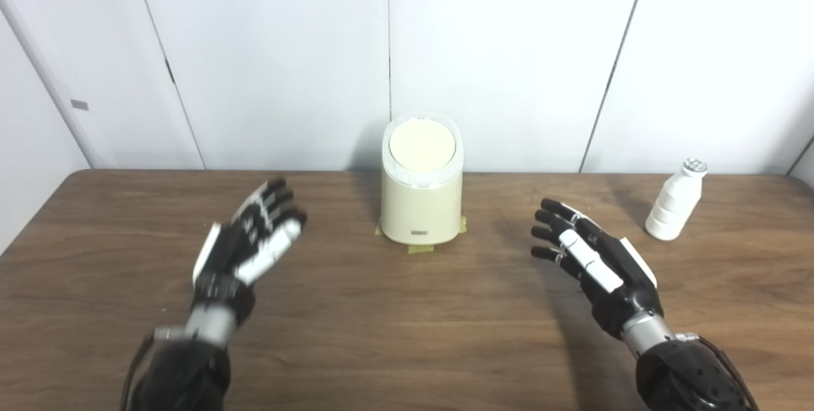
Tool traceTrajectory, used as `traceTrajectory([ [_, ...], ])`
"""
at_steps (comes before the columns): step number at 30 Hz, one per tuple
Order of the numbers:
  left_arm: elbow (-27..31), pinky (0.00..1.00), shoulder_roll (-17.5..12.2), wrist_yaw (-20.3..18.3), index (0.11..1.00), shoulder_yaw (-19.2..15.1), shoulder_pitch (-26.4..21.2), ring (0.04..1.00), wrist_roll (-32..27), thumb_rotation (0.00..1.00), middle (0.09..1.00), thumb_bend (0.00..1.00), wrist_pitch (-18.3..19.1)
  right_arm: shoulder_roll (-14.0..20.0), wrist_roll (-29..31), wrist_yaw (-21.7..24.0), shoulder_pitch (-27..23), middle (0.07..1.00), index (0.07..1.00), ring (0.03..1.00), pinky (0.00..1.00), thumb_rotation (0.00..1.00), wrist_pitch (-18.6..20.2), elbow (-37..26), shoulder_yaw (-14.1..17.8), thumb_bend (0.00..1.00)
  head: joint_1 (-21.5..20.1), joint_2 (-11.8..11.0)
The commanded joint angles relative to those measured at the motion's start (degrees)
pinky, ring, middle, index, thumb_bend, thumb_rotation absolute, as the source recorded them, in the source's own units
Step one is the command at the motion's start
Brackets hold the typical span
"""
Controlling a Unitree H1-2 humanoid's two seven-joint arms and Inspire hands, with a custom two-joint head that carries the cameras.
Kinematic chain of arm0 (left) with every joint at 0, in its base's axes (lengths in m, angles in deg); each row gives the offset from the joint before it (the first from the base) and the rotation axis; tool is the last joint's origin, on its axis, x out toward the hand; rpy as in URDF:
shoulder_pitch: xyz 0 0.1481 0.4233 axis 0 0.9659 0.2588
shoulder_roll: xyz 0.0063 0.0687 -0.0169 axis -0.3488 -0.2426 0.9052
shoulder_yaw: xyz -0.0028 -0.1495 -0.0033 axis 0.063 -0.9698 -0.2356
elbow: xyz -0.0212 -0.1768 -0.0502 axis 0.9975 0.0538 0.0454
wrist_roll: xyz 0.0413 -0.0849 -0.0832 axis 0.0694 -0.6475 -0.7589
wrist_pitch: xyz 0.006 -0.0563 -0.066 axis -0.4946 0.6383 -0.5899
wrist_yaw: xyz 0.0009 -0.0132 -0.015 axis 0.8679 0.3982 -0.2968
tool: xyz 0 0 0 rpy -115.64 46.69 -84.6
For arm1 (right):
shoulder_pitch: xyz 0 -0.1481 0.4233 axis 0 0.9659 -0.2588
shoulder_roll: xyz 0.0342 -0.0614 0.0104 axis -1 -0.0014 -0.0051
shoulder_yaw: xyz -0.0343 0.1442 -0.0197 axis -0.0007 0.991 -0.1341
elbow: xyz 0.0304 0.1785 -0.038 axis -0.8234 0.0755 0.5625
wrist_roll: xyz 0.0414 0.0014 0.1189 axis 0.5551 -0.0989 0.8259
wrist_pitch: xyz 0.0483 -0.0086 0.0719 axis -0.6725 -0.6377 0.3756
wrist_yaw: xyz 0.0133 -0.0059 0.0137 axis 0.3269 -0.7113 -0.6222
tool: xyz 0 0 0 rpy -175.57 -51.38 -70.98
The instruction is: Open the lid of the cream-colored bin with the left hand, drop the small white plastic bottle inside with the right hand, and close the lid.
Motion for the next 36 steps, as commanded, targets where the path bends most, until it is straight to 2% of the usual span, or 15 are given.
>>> traceTrajectory([
  [1, -0.46, 0.84, -1.53, -0.16, 0.962, 1.53, -5.13, 0.878, 2.31, 0.30, 0.928, 0.62, 0.55, 0.47, -0.46, 0.15, -1.66, 0.781, 0.763, 0.766, 0.69, 0.47, -3.22, -1.30, 0.14, 0.51, -0.13, 0.03],
  [3, -1.92, 0.84, -2.06, -0.39, 0.959, 2.62, -7.55, 0.887, 3.31, 0.29, 0.933, 0.63, 1.03, 0.44, -0.81, 0.00, -1.65, 0.773, 0.761, 0.760, 0.68, 0.46, -3.10, -1.37, 0.06, 0.51, -0.12, 0.09],
  [7, -5.60, 0.80, -1.96, -0.70, 0.940, 4.08, -12.45, 0.864, 4.00, 0.18, 0.923, 0.68, 1.04, 0.24, -1.43, -0.19, -1.57, 0.750, 0.756, 0.740, 0.67, 0.43, -3.18, -1.51, 0.12, 0.48, -0.16, 0.20],
  [11, -9.22, 0.80, -2.23, -0.79, 0.944, 5.78, -16.63, 0.864, 6.16, 0.20, 0.922, 0.75, 0.91, -0.12, -1.39, -0.35, -1.48, 0.741, 0.758, 0.731, 0.67, 0.41, -3.14, -1.60, 0.33, 0.47, -0.16, 0.29],
  [15, -12.81, 0.84, -2.12, -0.43, 0.953, 7.40, -20.75, 0.883, 8.86, 0.24, 0.920, 0.81, 0.97, -0.39, -1.34, -0.56, -1.46, 0.736, 0.764, 0.729, 0.67, 0.39, -2.94, -1.80, 0.40, 0.45, -0.23, 0.37],
  [19, -17.00, 0.87, -1.80, -0.65, 0.947, 8.95, -24.68, 0.904, 10.99, 0.12, 0.929, 0.82, 0.83, -0.82, -1.58, -0.93, -1.45, 0.724, 0.766, 0.710, 0.65, 0.36, -3.12, -1.99, 0.41, 0.45, -0.33, 0.38],
  [26, -25.76, 0.82, -2.33, -2.66, 0.953, 12.39, -30.73, 0.907, 14.01, 0.04, 0.935, 0.82, -1.23, -1.48, -1.79, -1.29, -1.37, 0.714, 0.766, 0.700, 0.64, 0.35, -2.98, -2.45, 0.33, 0.45, -0.63, 0.38],
  [32, -33.35, 0.81, -2.39, -1.79, 0.960, 15.66, -34.27, 0.908, 18.60, 0.02, 0.945, 0.83, -4.57, -2.08, -1.99, -1.61, -1.53, 0.707, 0.764, 0.692, 0.63, 0.34, -2.76, -2.68, 0.20, 0.45, -0.75, 0.24],
  [36, -37.39, 0.84, -2.60, -1.17, 0.977, 17.61, -35.46, 0.942, 21.84, 0.03, 0.975, 0.83, -7.40, -2.30, -1.99, -1.80, -1.68, 0.699, 0.770, 0.690, 0.63, 0.35, -2.77, -2.58, 0.36, 0.45, -0.88, 0.18],
])
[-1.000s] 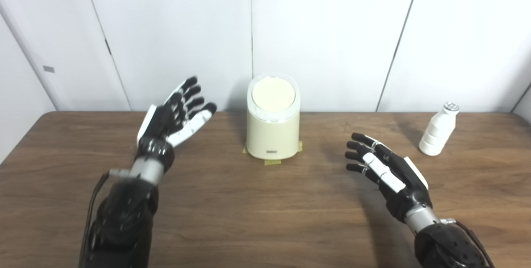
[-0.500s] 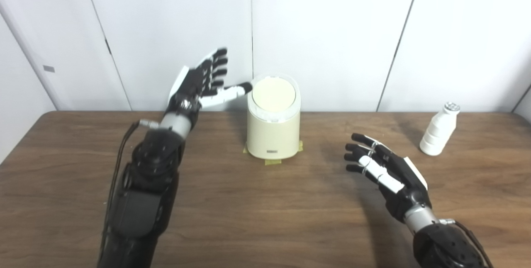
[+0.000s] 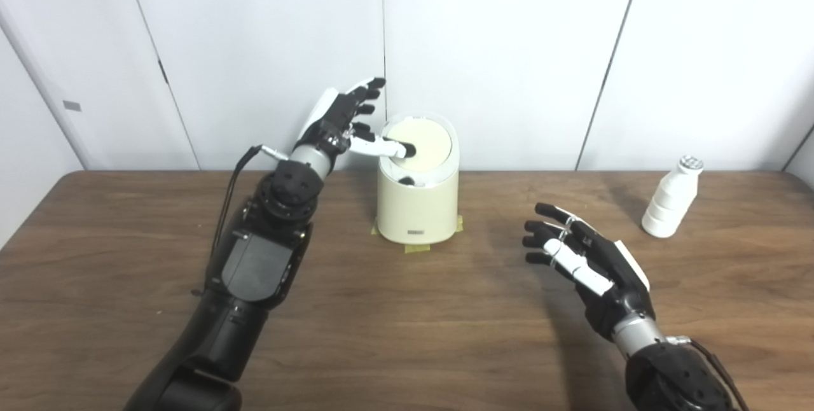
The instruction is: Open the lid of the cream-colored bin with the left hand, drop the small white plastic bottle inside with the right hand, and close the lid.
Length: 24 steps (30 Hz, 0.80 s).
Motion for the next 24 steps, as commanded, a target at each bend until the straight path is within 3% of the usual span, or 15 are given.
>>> traceTrajectory([
  [1, -0.63, 0.83, -0.68, 1.50, 0.977, 0.36, -4.22, 0.942, 2.33, 0.03, 0.975, 0.84, -3.55, 0.01, 0.18, -0.19, -1.95, 0.698, 0.770, 0.688, 0.63, 0.35, -2.55, -2.21, 0.39, 0.45, -0.12, -0.01],
  [6, -4.75, 0.86, -0.18, 2.68, 0.988, 0.74, -5.45, 0.957, 4.57, 0.01, 0.982, 0.85, -6.59, -0.14, 0.26, -0.32, -2.10, 0.696, 0.785, 0.685, 0.63, 0.35, -2.43, -2.31, 0.35, 0.45, -0.15, 0.02],
  [11, -7.38, 0.78, 0.60, 2.62, 0.987, 0.92, -6.72, 0.896, 5.61, 0.00, 0.965, 0.84, -6.07, -0.54, 0.01, -0.73, -2.34, 0.698, 0.821, 0.680, 0.62, 0.33, -2.46, -2.17, 0.04, 0.45, -0.40, -0.22],
  [16, -9.18, 0.79, 0.90, 2.49, 0.979, 1.37, -7.53, 0.900, 5.74, 0.00, 0.959, 0.82, -6.97, -1.03, -0.06, -1.06, -2.47, 0.698, 0.832, 0.681, 0.62, 0.33, -2.57, -2.06, -0.14, 0.46, -0.66, -0.53],
  [20, -10.44, 0.70, 0.85, 3.11, 0.964, 2.12, -7.98, 0.834, 6.88, 0.00, 0.945, 0.83, -8.21, -1.40, -0.25, -1.23, -2.58, 0.698, 0.830, 0.683, 0.63, 0.32, -2.47, -2.20, -0.28, 0.46, -0.86, -0.60],
  [24, -10.05, 0.76, 0.70, 3.35, 0.957, 3.53, -7.84, 0.900, 9.29, 0.00, 0.951, 0.82, -8.22, -1.96, 0.04, -1.58, -2.57, 0.690, 0.822, 0.681, 0.63, 0.28, -1.92, -2.51, -0.16, 0.48, -0.91, -0.63],
])
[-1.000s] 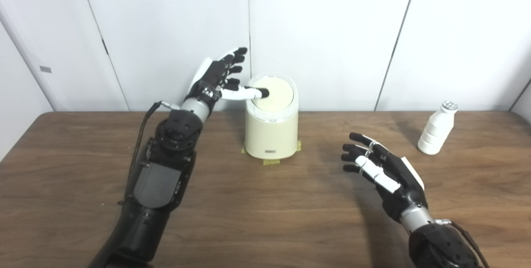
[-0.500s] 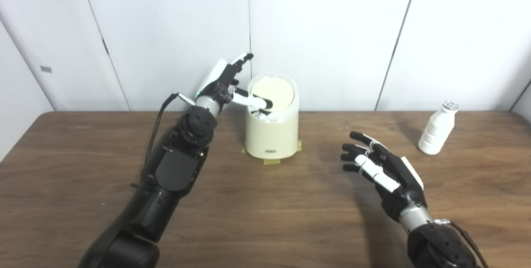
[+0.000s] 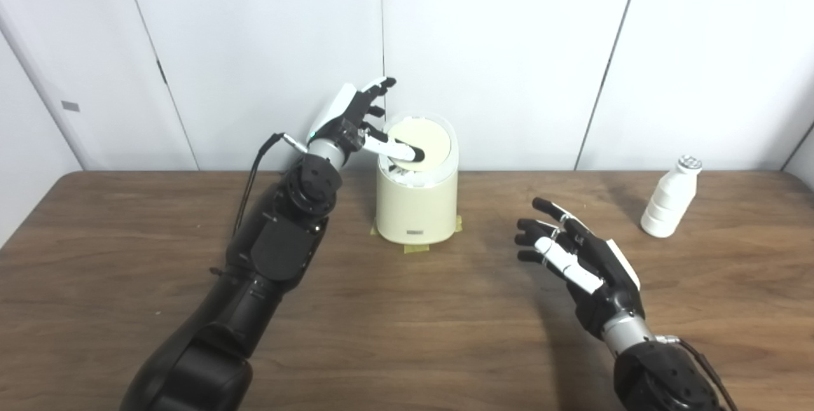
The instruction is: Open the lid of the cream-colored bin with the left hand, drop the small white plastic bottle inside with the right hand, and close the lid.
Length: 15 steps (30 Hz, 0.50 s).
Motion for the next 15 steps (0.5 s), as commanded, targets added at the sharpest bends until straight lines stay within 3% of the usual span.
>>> traceTrajectory([
  [1, 0.52, 0.78, -0.20, 1.12, 0.956, 0.68, -3.78, 0.914, 2.11, 0.00, 0.953, 0.82, -1.50, -0.33, 0.18, -0.12, -2.27, 0.690, 0.819, 0.682, 0.63, 0.28, -2.01, -2.40, 0.10, 0.48, -0.04, 0.08],
  [15, 1.02, 0.78, -0.92, 0.70, 0.950, 5.08, -4.24, 0.909, 9.12, 0.00, 0.933, 0.85, -3.08, -0.27, -0.44, -0.20, -2.21, 0.693, 0.803, 0.682, 0.62, 0.25, -1.81, -3.11, -0.49, 0.47, -0.42, 0.77],
])
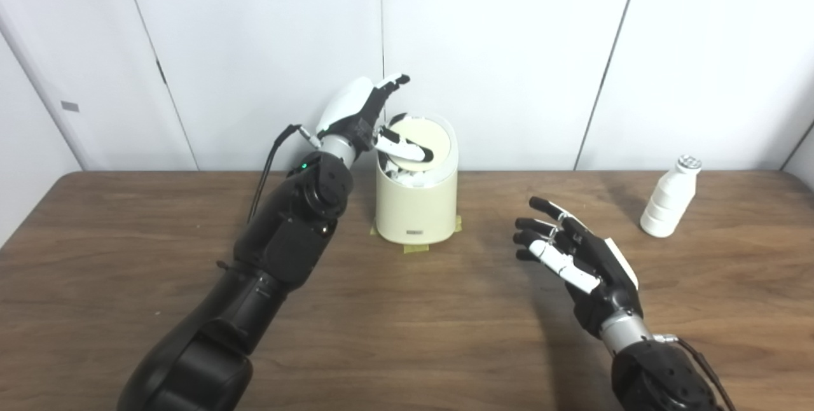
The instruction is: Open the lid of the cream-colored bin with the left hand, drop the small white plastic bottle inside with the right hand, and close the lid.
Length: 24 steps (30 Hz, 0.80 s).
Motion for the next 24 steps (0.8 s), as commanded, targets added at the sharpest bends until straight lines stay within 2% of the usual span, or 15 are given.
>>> traceTrajectory([
  [1, 0.96, 0.79, -0.73, 0.14, 0.949, 1.12, -3.29, 0.911, 2.40, 0.00, 0.936, 0.85, -1.21, -0.24, 0.25, -0.04, -2.21, 0.694, 0.803, 0.685, 0.62, 0.25, -1.68, -2.39, 0.06, 0.47, -0.13, 0.17],
  [6, 1.66, 0.78, -1.72, -0.68, 0.939, 3.14, -3.62, 0.894, 5.61, 0.00, 0.921, 0.86, -0.62, -0.20, 0.20, -0.19, -2.18, 0.692, 0.799, 0.680, 0.62, 0.24, -1.49, -2.66, 0.21, 0.48, -0.07, 0.42],
  [8, 2.16, 0.81, -2.03, -1.10, 0.937, 3.69, -3.54, 0.900, 6.55, 0.00, 0.923, 0.86, -0.02, -0.08, 0.24, -0.15, -2.21, 0.692, 0.800, 0.680, 0.62, 0.24, -1.37, -2.68, 0.27, 0.48, -0.18, 0.54],
  [14, 2.79, 0.78, -2.76, -1.66, 0.923, 4.80, -2.92, 0.868, 9.33, 0.00, 0.922, 0.89, 0.36, -0.11, 0.50, -0.21, -2.11, 0.688, 0.800, 0.678, 0.62, 0.23, -0.93, -3.15, 0.46, 0.48, -0.18, 0.89],
  [24, 3.61, 0.81, -4.23, -2.69, 0.926, 6.56, -1.88, 0.875, 13.35, 0.00, 0.902, 0.91, 0.80, 0.18, 0.56, -0.06, -2.16, 0.691, 0.803, 0.677, 0.62, 0.22, -0.53, -3.37, 0.46, 0.48, -0.46, 1.32],
])
